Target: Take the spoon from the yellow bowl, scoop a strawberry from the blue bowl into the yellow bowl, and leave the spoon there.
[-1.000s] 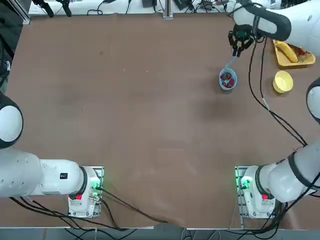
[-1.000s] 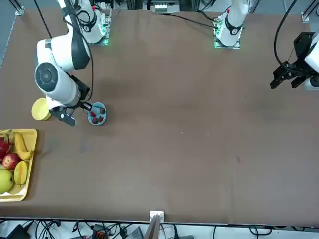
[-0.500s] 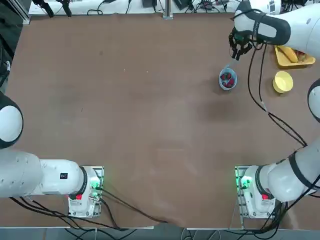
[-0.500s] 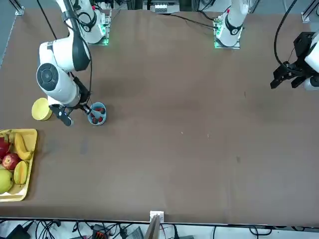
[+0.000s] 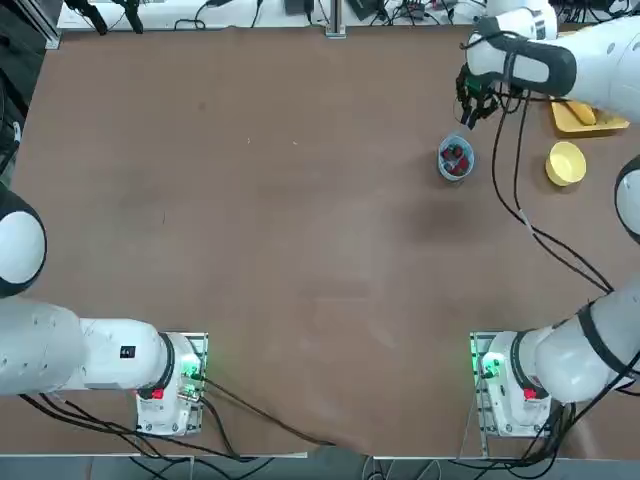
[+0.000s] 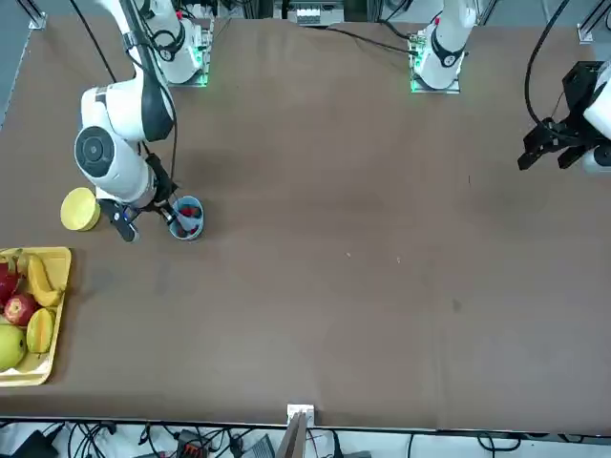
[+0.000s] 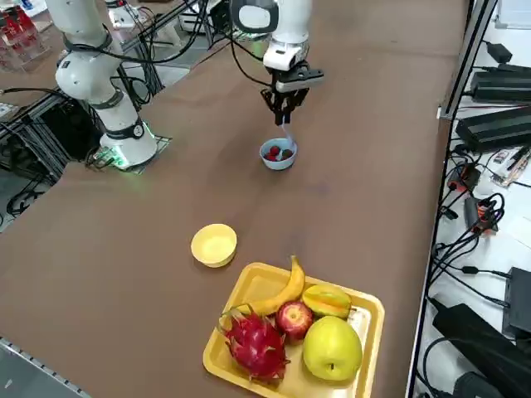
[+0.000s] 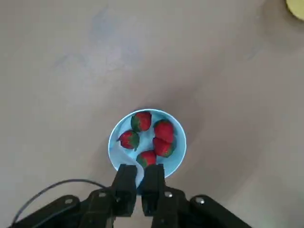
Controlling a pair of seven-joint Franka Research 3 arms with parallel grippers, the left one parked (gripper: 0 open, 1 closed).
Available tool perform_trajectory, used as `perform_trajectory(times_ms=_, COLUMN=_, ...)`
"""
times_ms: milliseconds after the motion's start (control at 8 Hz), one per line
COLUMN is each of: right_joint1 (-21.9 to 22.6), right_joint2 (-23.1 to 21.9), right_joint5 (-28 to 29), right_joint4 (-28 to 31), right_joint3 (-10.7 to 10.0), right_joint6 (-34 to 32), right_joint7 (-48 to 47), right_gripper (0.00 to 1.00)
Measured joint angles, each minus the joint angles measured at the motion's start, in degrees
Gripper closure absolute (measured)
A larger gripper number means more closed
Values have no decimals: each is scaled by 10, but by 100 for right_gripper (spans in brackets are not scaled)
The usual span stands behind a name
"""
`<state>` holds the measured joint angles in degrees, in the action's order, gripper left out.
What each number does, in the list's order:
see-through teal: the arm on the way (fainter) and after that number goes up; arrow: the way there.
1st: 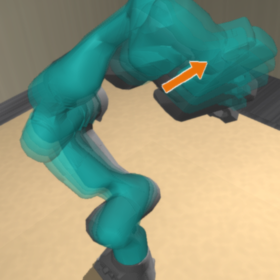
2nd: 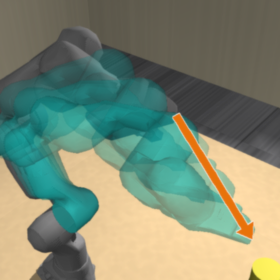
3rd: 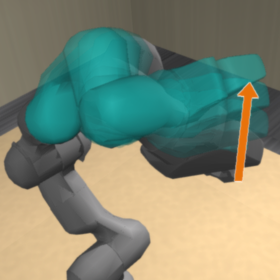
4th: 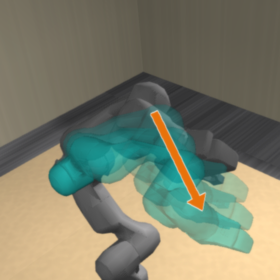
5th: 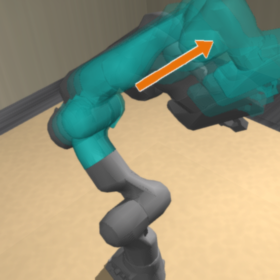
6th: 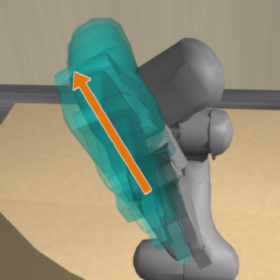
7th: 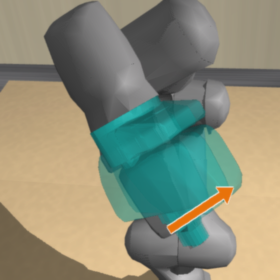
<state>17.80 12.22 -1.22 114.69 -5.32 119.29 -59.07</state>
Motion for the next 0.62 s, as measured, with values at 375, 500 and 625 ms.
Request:
perform_trajectory(times_ms=375, right_joint1=-8, right_joint2=-1, right_joint5=13, right_joint4=7, right_joint3=0, right_joint6=9, right_joint7=-22, right_gripper=89)
perform_trajectory(times_ms=500, right_joint1=-9, right_joint2=-2, right_joint5=25, right_joint4=9, right_joint3=0, right_joint6=13, right_joint7=-27, right_gripper=89)
perform_trajectory(times_ms=625, right_joint1=-11, right_joint2=-5, right_joint5=34, right_joint4=11, right_joint3=0, right_joint6=16, right_joint7=-28, right_gripper=89)
